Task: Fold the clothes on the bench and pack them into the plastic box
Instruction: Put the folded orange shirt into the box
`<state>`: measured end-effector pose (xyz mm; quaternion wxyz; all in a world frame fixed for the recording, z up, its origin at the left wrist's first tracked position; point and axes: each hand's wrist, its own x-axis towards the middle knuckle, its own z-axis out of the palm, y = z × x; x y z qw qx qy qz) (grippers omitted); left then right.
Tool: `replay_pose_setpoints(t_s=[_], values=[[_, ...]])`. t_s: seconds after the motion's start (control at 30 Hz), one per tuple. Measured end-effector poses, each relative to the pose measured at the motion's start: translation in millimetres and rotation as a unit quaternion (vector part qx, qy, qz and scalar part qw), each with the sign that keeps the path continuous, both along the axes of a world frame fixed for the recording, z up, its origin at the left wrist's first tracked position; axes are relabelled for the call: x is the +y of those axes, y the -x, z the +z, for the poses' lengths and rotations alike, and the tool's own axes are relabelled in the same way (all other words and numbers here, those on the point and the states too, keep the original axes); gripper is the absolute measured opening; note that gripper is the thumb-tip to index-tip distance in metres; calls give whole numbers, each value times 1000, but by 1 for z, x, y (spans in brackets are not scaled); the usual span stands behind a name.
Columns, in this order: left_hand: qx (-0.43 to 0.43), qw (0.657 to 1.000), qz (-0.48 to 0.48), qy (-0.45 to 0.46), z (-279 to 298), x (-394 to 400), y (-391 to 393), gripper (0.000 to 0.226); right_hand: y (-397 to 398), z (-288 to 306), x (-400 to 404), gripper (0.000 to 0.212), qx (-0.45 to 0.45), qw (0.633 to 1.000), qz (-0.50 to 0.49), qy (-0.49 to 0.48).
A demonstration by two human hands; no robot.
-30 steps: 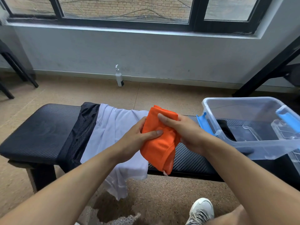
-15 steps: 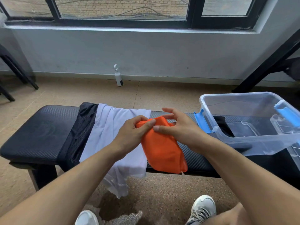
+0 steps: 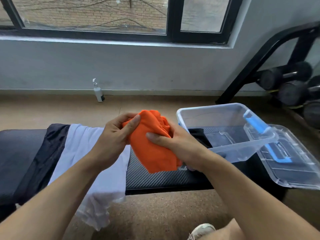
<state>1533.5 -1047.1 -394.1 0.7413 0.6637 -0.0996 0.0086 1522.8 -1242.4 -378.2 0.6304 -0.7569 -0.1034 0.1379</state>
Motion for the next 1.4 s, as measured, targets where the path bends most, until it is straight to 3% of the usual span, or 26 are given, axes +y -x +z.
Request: replay_pose_setpoints(t_s=[0.2,0.4,0.5,0.6,0.77,0.87,1.03,1.17,1.3,1.4], values=[[-22,999,-48,0,14,-51,-20,27,2,31,-54,40,-49,996,-51,47],[-25,999,37,-27,11,-102,-42,31,-8,39,-96,36,-85,979,-173,63],[-62,990,54,-114,-1,-111,-51,31,-24,44,-123,32,-99,956,-271,61],[-118,962,38,-243,-15,-115,-56,38,-45,44,-147,24,-55,939,-317,117],[-151,931,4,-333,-28,-117,-57,46,-58,26,-152,25,136,939,-244,199],[-146,919,-14,-365,-29,-118,-57,53,-64,16,-143,31,192,925,-192,267],[-133,908,-30,-396,-34,-117,-54,58,-68,11,-124,23,144,915,-150,344],[-130,908,-28,-397,-34,-117,-52,55,-73,13,-114,25,126,878,-102,451],[-127,907,-27,-400,-34,-116,-52,51,-70,24,-115,41,148,908,-77,384],[-122,912,-24,-391,-34,-115,-51,45,-69,26,-111,56,159,893,-31,421]])
